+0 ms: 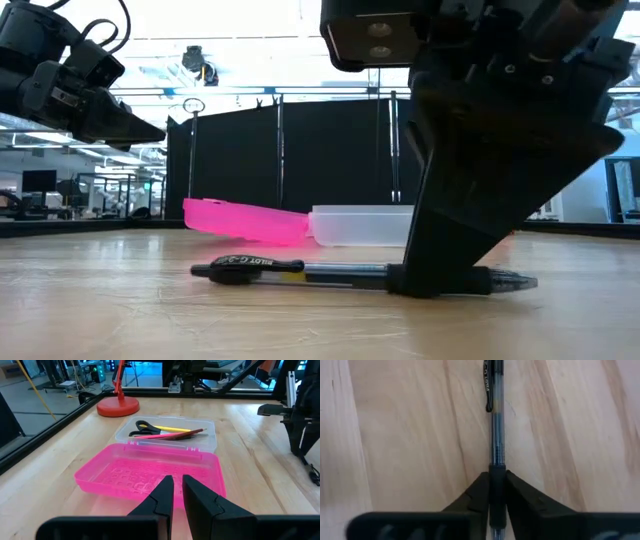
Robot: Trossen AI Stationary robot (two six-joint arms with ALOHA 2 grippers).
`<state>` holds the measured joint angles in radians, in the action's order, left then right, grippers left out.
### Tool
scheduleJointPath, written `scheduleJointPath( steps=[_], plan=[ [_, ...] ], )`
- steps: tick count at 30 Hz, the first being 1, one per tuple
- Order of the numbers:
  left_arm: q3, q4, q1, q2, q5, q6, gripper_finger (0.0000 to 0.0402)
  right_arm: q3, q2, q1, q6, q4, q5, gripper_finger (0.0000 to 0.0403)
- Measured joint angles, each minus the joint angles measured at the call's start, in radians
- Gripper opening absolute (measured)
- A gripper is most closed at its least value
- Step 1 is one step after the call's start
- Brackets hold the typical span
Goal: Pick & place school supplies into a supply box
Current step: Put the black pen into the supply box
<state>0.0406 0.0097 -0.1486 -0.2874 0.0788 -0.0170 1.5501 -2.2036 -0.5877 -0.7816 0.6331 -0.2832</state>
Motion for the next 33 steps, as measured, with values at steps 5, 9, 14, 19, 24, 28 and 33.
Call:
scheduleJointPath(
  steps=[5, 9, 14, 19, 24, 28, 33],
  plan=[
    [0.0, 0.0, 0.0, 0.0, 0.0, 0.0, 0.0049, 0.0, 0.001, 0.004, -0.017, -0.012, 0.025, 0.0025],
    [0.0, 0.0, 0.0, 0.0, -0.001, 0.0, 0.0049, -0.001, 0.011, 0.016, -0.044, -0.023, 0.047, 0.0025],
    [0.0, 0.0, 0.0, 0.0, -0.001, 0.0, 0.0049, -0.008, 0.082, 0.023, -0.012, -0.057, -0.004, 0.0025],
    [0.0, 0.0, 0.0, 0.0, -0.001, -0.001, 0.0049, -0.003, 0.227, 0.036, -0.061, 0.01, -0.194, 0.0025],
    [0.0, 0.0, 0.0, 0.0, -0.001, 0.0, 0.0049, -0.007, 0.337, 0.071, -0.102, 0.095, -0.353, 0.0025],
    [0.0, -0.001, 0.0, 0.0, -0.002, 0.02, 0.0049, -0.008, 0.425, 0.147, -0.18, 0.139, -0.362, 0.0025],
    [0.0, 0.0, 0.0, 0.0, -0.029, 0.029, 0.0049, -0.097, 0.486, 0.273, -0.329, 0.146, -0.27, 0.0035]
  ],
)
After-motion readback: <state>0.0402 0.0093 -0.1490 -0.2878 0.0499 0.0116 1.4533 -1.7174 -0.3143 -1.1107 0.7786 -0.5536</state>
